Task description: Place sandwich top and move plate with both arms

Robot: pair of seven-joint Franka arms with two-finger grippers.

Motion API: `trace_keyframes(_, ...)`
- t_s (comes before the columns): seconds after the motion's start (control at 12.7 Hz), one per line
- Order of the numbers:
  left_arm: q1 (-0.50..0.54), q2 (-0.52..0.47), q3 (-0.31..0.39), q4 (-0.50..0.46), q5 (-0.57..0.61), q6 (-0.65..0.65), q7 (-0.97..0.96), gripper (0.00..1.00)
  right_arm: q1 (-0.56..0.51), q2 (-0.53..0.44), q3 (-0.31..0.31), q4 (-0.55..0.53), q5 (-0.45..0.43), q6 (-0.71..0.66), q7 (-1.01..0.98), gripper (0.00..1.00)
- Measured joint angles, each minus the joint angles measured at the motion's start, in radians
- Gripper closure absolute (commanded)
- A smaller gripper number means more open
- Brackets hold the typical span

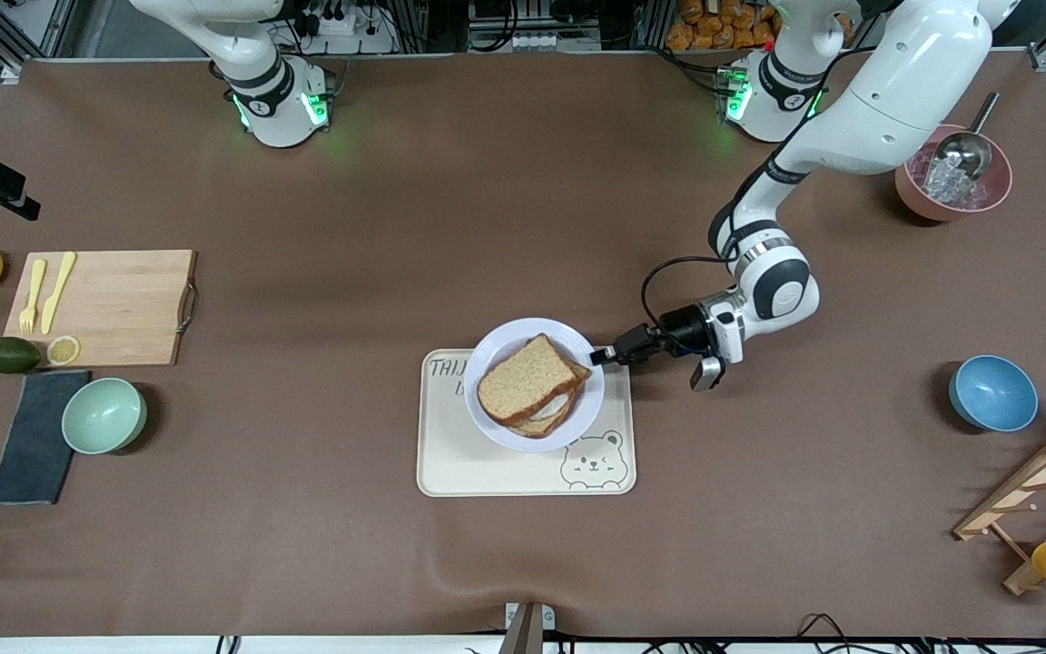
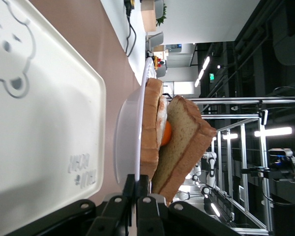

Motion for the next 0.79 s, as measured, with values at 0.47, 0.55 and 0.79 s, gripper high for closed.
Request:
trace_keyframes(0.47, -0.005, 0.053, 0.016, 0.044, 0.014, 0.004, -0.035, 1.0, 0.0, 0.001, -0.005, 0.002, 0.0, 0.008, 0.0, 0.0)
trace_keyframes(0.55, -0.008, 0.07, 0.016, 0.059, 0.014, 0.005, -0.035, 1.0, 0.0, 0.001, -0.003, 0.002, 0.0, 0.008, 0.0, 0.0)
trace_keyframes(0.79, -0.011, 0.114, 0.025, 0.093, 0.025, 0.008, -0.035, 1.0, 0.0, 0.003, 0.002, 0.002, 0.0, 0.009, 0.0, 0.0)
